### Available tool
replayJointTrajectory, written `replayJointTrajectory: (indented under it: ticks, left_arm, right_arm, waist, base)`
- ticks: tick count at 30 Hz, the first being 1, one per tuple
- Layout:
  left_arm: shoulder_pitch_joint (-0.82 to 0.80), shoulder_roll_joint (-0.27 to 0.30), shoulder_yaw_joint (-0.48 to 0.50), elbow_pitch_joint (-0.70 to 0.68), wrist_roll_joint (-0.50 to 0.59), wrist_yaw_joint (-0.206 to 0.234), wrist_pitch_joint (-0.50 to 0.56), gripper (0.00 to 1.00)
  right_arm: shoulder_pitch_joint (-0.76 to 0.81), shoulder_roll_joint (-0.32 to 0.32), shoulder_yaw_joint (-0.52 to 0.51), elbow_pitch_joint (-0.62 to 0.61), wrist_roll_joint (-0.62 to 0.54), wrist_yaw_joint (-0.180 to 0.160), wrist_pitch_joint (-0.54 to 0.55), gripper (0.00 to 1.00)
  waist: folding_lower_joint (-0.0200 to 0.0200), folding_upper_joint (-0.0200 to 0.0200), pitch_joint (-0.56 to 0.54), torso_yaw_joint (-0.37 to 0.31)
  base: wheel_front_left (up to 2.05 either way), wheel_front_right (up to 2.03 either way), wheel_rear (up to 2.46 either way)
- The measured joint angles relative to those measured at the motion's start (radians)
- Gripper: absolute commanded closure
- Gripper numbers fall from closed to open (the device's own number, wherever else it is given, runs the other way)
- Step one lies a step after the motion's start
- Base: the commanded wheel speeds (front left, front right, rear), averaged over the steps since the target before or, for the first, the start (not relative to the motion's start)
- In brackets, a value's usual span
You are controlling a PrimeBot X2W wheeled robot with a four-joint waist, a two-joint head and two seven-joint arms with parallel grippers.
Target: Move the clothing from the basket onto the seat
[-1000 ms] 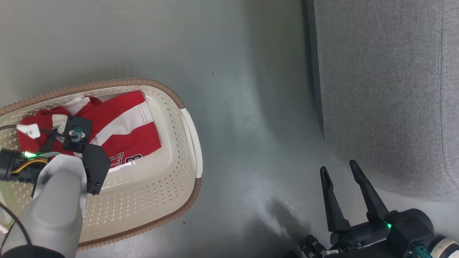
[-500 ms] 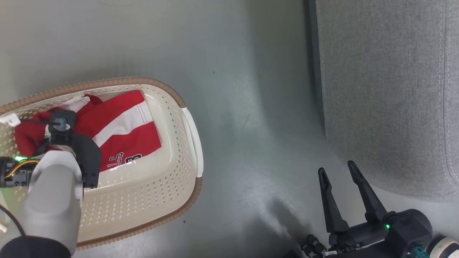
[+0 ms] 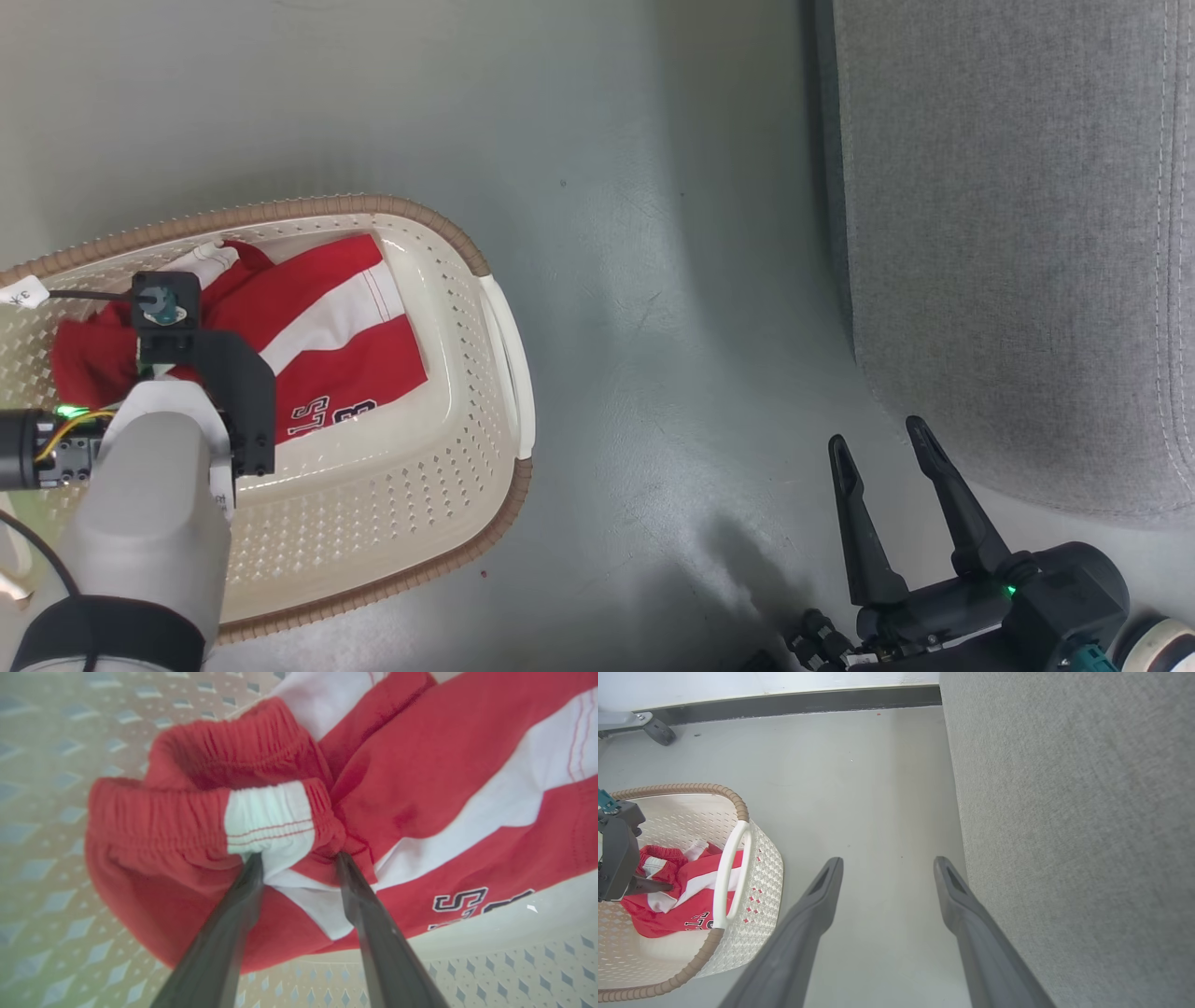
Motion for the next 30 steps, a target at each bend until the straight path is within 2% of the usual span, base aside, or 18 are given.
replayJointTrajectory:
  ticks: [1, 2, 7, 9, 10, 11, 12, 30]
  left_arm:
    - [0.0, -0.003, 0.01, 0.004, 0.0, 0.0, 0.007, 0.23]
    - [0.0, -0.007, 0.017, 0.006, 0.0, 0.0, 0.012, 0.2]
    - [0.0, -0.026, 0.038, 0.013, 0.002, 0.0, 0.029, 0.01]
    - [0.0, -0.033, 0.049, 0.015, 0.005, 0.0, 0.032, 0.0]
    - [0.0, -0.042, 0.07, 0.017, 0.005, 0.0, 0.039, 0.04]
    - [-0.001, -0.045, 0.073, 0.019, 0.005, 0.0, 0.044, 0.67]
    - [-0.001, -0.047, 0.075, 0.021, 0.006, 0.0, 0.047, 1.0]
    - [0.0, -0.042, 0.122, 0.024, 0.058, 0.0, 0.034, 1.0]
  right_arm:
    - [0.0, 0.0, 0.0, -0.002, -0.002, 0.0, 0.0, 0.0]
    - [0.0, 0.0, 0.0, -0.003, -0.005, 0.0, 0.0, 0.0]
    - [0.003, 0.0, -0.001, -0.012, -0.006, 0.0, 0.0, 0.0]
    - [0.008, 0.0, -0.002, -0.014, -0.006, 0.0, 0.0, 0.0]
    - [0.013, 0.0, -0.003, -0.016, -0.007, 0.0, 0.0, 0.0]
    - [0.015, 0.0, -0.004, -0.017, -0.009, 0.0, 0.0, 0.0]
    - [0.016, 0.0, -0.005, -0.018, -0.01, 0.0, 0.0, 0.0]
    - [-0.022, 0.001, -0.004, -0.016, -0.015, 0.007, -0.004, 0.0]
  waist:
    - [0.0, 0.0, 0.0, 0.001]
    - [0.0, 0.0, 0.0, 0.001]
    - [0.0, 0.0, 0.001, 0.003]
    - [0.0, 0.0, 0.001, 0.004]
    - [0.0, 0.0, 0.002, 0.006]
    - [0.0, 0.0, 0.002, 0.006]
    - [0.0, 0.0, 0.002, 0.007]
    - [-0.0001, 0.0, -0.011, 0.012]
  base:
    - [0.0, 0.0, 0.0]
    - [0.0, 0.0, 0.0]
    - [0.0, 0.0, 0.0]
    - [0.0, 0.0, 0.0]
    - [0.0, 0.0, 0.0]
    - [0.0, 0.0, 0.0]
    - [0.0, 0.0, 0.0]
    - [0.0, 0.0, 0.0]
